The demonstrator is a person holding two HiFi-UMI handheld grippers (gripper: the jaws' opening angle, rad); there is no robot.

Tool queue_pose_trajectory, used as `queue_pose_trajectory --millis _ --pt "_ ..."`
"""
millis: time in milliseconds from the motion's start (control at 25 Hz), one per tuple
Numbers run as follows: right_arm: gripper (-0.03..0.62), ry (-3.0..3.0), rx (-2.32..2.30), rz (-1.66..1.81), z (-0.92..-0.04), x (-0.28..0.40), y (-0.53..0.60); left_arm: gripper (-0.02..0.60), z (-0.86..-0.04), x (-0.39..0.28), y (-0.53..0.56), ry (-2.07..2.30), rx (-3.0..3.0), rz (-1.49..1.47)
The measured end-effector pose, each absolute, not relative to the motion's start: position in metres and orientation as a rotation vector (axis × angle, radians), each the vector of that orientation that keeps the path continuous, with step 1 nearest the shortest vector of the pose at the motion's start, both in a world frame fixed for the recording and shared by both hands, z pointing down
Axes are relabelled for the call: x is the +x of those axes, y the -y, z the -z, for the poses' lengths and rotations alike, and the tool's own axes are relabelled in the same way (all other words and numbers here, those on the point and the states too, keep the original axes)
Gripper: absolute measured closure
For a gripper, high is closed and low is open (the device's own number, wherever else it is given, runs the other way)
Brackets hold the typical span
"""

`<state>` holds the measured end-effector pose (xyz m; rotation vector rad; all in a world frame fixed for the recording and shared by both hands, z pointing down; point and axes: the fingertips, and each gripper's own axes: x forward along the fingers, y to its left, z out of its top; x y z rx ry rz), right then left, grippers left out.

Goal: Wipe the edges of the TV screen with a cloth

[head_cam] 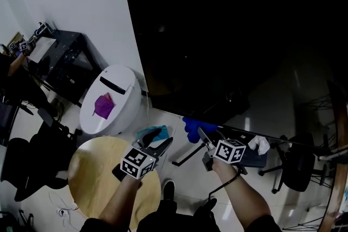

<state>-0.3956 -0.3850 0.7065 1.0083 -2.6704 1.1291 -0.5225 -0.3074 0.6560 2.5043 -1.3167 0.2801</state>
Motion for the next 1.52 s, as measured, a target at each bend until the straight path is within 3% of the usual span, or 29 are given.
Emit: queue_pose_trajectory --millis 720,800,1000,1280,1440,1520 --pt "0.442 2.707 0.66 -1.114 -0.701 -0.574 0.377 0.374 -0.657 -0.642 0.296 1.573 2.432 -0.364" --pt "0.442 2.711 0.625 -1.102 -0.701 -0.589 0.375 0.371 -0.659 -0.647 0.295 1.576 2.451 -0.399" --pt "0.443 2.729 0.529 -1.077 -0.697 -0.621 0.365 0.29 -0.665 -0.653 0.301 1.54 2.514 -0.588" --pt "0.442 2.781 0.391 -1.048 -0.678 -0.643 0.342 0.264 -0.672 -0.646 0.321 1.441 2.611 -0.803" --pt "0.441 2.798 0.31 -1.049 -0.663 -0.655 0.329 0.262 -0.676 -0.64 0.323 1.398 2.635 -0.823" --pt "0.439 2.79 0.298 -1.049 -0.661 -0.656 0.327 0.305 -0.674 -0.643 0.325 1.442 2.625 -0.8"
